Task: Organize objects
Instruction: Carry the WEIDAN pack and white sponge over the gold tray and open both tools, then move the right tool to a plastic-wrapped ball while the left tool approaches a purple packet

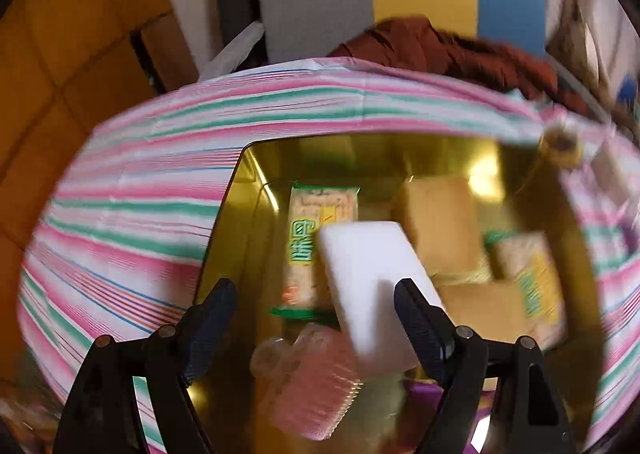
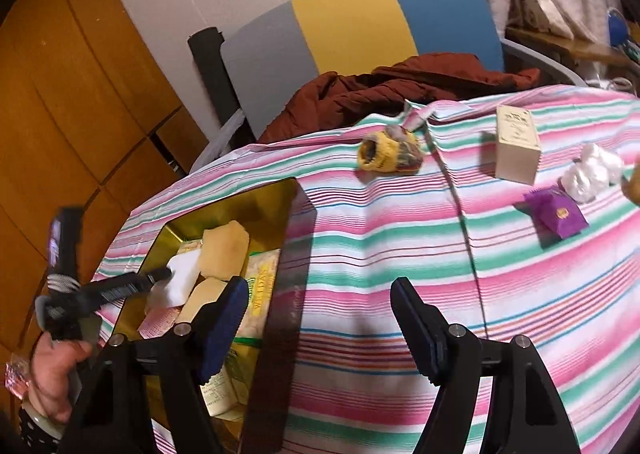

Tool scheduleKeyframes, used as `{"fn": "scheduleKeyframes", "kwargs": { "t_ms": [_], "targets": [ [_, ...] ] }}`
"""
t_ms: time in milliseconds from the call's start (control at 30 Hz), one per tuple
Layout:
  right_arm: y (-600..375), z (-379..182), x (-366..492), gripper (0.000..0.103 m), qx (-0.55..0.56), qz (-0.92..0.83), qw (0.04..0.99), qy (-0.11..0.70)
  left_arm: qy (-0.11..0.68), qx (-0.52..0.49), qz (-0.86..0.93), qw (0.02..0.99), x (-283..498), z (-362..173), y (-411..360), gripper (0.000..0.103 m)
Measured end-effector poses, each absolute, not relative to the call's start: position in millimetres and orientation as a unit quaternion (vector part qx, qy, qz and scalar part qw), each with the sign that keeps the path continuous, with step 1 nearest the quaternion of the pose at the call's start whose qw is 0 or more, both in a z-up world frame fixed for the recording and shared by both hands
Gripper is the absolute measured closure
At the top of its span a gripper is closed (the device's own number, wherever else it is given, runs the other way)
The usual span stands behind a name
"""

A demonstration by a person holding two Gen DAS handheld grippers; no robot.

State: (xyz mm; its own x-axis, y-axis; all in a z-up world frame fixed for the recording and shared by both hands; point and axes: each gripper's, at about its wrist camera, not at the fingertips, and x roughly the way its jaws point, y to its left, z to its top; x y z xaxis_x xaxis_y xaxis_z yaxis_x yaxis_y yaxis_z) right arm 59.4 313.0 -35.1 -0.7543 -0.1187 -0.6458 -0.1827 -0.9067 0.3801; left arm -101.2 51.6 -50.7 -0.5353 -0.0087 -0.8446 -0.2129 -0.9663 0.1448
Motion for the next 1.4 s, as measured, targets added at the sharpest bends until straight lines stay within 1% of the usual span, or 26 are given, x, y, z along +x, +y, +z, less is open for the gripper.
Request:
{"fn": "scheduleKeyframes", "kwargs": {
  "t_ms": [100,200,267,333,433,633,700,1067,1400],
  "targets": [
    [320,-37,65,0.029,-0.347,0.911,0.024,0.222,0.107,-0.466,0.878,0.028,-100,-42,42,0.02],
    [329,-40,69,0.028,-0.346,0.909,0.031,0.231,0.053,-0.449,0.892,0.021,-98,-28,28,0.021],
    [336,-42,73,0.028,-0.345,0.907,0.038,0.237,-0.001,-0.437,0.898,0.052,-92,-18,22,0.021],
    [344,-45,77,0.027,-0.346,0.905,0.048,0.243,-0.032,-0.428,0.9,0.073,-85,-13,24,0.021],
    [354,-50,83,0.027,-0.348,0.902,0.059,0.25,-0.063,-0.417,0.901,0.106,-74,-9,32,0.021],
    [378,-58,97,0.027,-0.349,0.896,0.089,0.26,-0.121,-0.412,0.876,0.218,-49,0,72,0.021],
    [386,-62,100,0.027,-0.35,0.893,0.098,0.265,-0.122,-0.418,0.867,0.243,-46,-1,84,0.021],
    [417,-75,121,0.027,-0.352,0.887,0.133,0.267,-0.043,-0.442,0.834,0.327,-10,-8,165,0.02],
    [480,-84,145,0.027,-0.336,0.883,0.193,0.265,0.012,-0.467,0.796,0.385,19,-26,228,0.02]
  ]
}}
